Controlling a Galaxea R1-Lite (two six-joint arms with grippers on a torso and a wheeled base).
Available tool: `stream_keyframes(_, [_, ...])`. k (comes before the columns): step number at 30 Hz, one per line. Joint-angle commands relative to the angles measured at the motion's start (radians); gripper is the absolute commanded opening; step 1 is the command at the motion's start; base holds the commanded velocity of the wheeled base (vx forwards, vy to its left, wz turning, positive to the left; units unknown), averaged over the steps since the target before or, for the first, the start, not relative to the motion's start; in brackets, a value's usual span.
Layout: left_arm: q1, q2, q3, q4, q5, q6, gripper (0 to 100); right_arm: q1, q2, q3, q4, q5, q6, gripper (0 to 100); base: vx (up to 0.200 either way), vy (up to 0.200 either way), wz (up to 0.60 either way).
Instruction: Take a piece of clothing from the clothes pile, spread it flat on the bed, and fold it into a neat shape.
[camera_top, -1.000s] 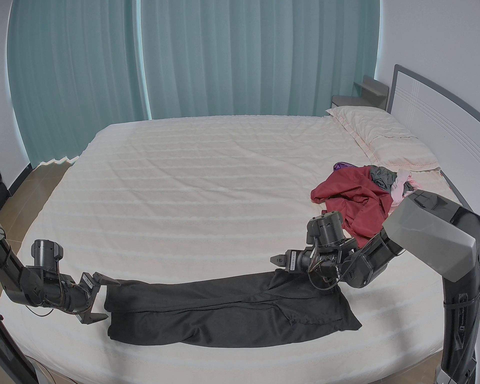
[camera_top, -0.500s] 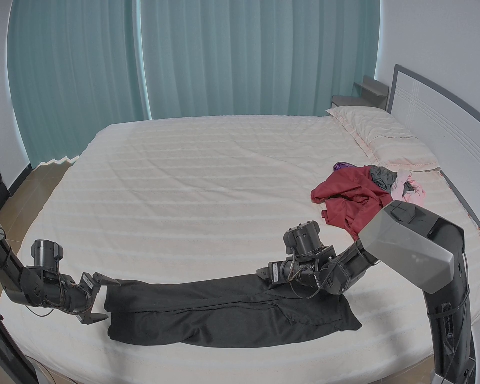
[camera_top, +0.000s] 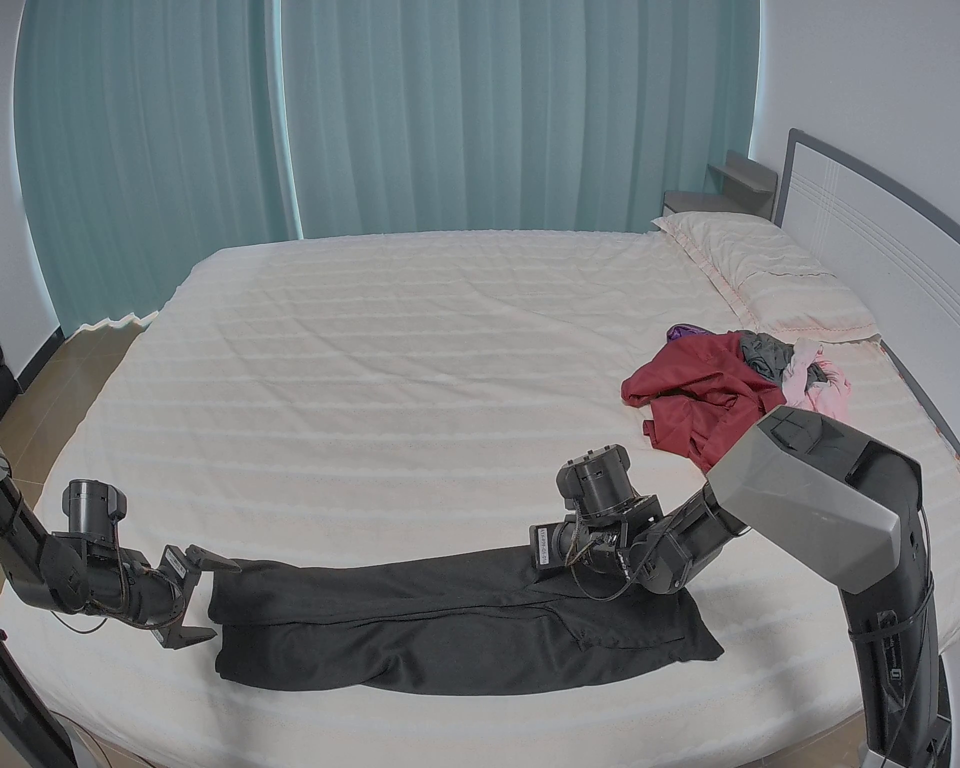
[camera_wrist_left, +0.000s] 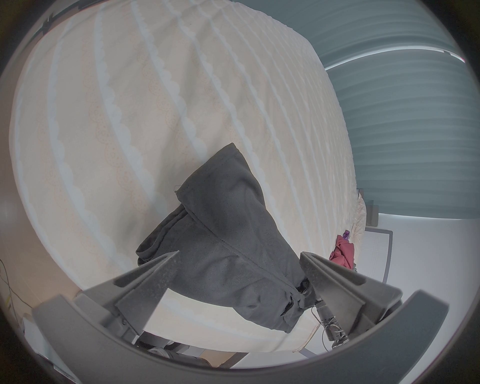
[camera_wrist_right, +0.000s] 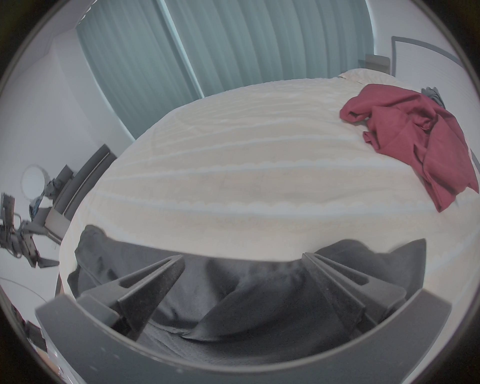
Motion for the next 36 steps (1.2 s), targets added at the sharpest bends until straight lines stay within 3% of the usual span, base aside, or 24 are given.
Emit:
stream_keyframes(1, [0.000, 0.001, 0.000, 0.000, 0.000, 0.000, 100, 0.013, -0.008, -0.003, -0.002, 0.000, 0.001, 0, 0.000, 0.000, 0.00])
stream_keyframes(13, [0.000, 0.001, 0.000, 0.000, 0.000, 0.001, 100, 0.019, -0.026, 0.014, -0.081, 0.003, -0.005, 0, 0.000, 0.000, 0.00])
stream_keyframes(24, [0.000, 0.001, -0.001, 0.000, 0.000, 0.000, 100, -0.002, -0.020, 0.019, -0.039, -0.002, -0.007, 0, 0.000, 0.000, 0.00])
stream_keyframes(25, [0.000, 0.001, 0.000, 0.000, 0.000, 0.000, 100, -0.005, -0.017, 0.019, -0.028, -0.002, -0.007, 100, 0.000, 0.000, 0.00])
stream_keyframes(36, [0.000, 0.001, 0.000, 0.000, 0.000, 0.001, 100, -0.001, 0.017, 0.010, -0.035, 0.001, -0.008, 100, 0.000, 0.000, 0.00])
